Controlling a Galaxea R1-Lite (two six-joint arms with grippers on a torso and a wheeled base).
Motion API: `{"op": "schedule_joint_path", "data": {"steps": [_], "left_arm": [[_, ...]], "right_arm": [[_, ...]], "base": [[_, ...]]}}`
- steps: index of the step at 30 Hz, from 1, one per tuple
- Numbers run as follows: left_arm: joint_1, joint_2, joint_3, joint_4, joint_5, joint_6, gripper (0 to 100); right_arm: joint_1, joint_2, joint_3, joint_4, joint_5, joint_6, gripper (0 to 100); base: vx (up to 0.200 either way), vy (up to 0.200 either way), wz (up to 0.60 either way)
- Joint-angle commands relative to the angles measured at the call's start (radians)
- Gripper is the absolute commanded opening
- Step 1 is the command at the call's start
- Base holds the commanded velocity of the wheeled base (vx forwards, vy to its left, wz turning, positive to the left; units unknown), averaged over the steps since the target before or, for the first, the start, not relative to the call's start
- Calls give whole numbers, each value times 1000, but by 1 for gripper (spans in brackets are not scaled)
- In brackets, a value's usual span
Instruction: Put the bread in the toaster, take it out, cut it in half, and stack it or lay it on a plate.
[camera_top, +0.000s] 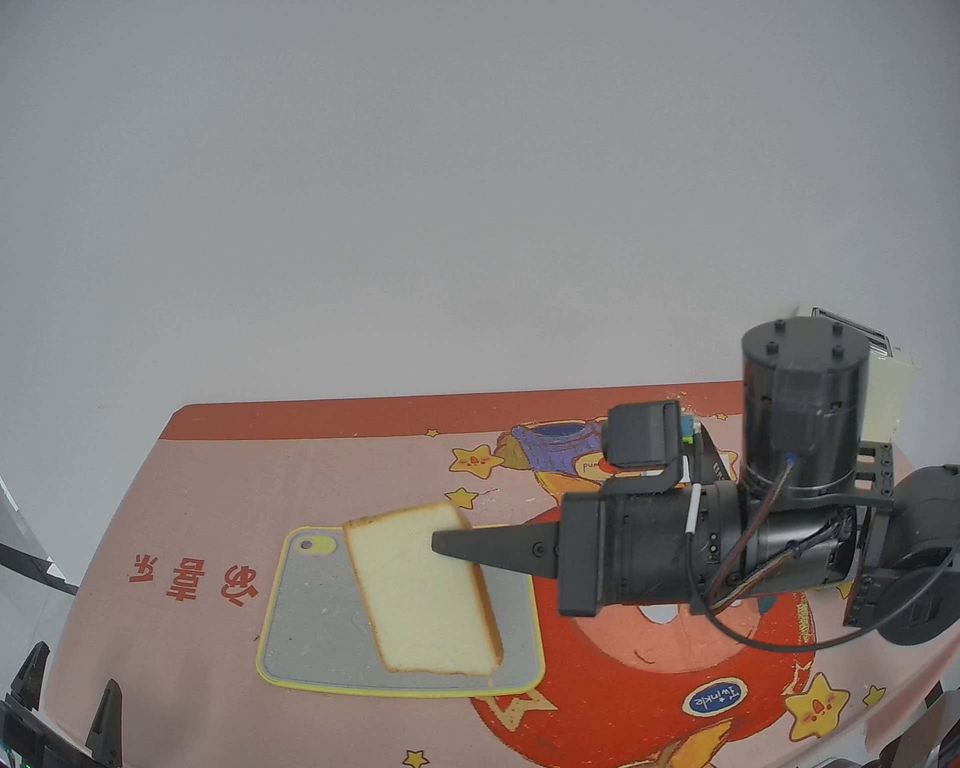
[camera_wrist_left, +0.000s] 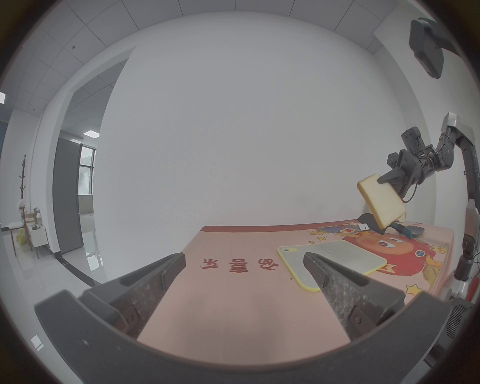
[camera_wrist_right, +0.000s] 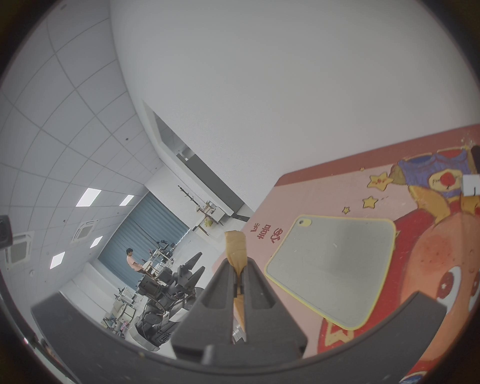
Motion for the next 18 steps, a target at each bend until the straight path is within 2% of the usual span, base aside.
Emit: {"op": "schedule_joint_path", "data": {"steps": [1, 2, 4, 5, 6, 8, 9, 10, 12, 13, 18], "left_arm": [[2, -5, 18, -2, 0, 0, 100], [0, -5, 18, 0, 0, 0, 100], [0, -5, 18, 0, 0, 0, 100], [2, -5, 18, 0, 2, 0, 100], [2, -5, 18, 0, 2, 0, 100], [0, -5, 18, 0, 2, 0, 100], [0, -5, 18, 0, 2, 0, 100], [0, -5, 18, 0, 2, 0, 100], [0, -5, 18, 0, 2, 0, 100], [0, -5, 18, 0, 2, 0, 100], [0, -5, 18, 0, 2, 0, 100]], "right_arm": [[4, 48, 0, 0, -28, 41, 0], [7, 51, 0, 0, -42, 68, 0], [7, 51, 0, 0, -42, 68, 0], [16, 51, 6, -16, -68, 127, 0], [16, 51, 12, -40, -76, 156, 0], [16, 53, 29, -91, -89, 202, 0], [16, 53, 29, -91, -89, 202, 0], [16, 59, 49, -155, -105, 243, 0], [16, 77, 61, -212, -117, 268, 0], [16, 117, 82, -295, -149, 291, 0], [31, 227, 121, -470, -224, 311, 0]], "base": [[0, 0, 0], [0, 0, 0], [0, 0, 0], [0, 0, 0], [0, 0, 0], [0, 0, 0], [0, 0, 0], [0, 0, 0], [0, 0, 0], [0, 0, 0], [0, 0, 0]]}}
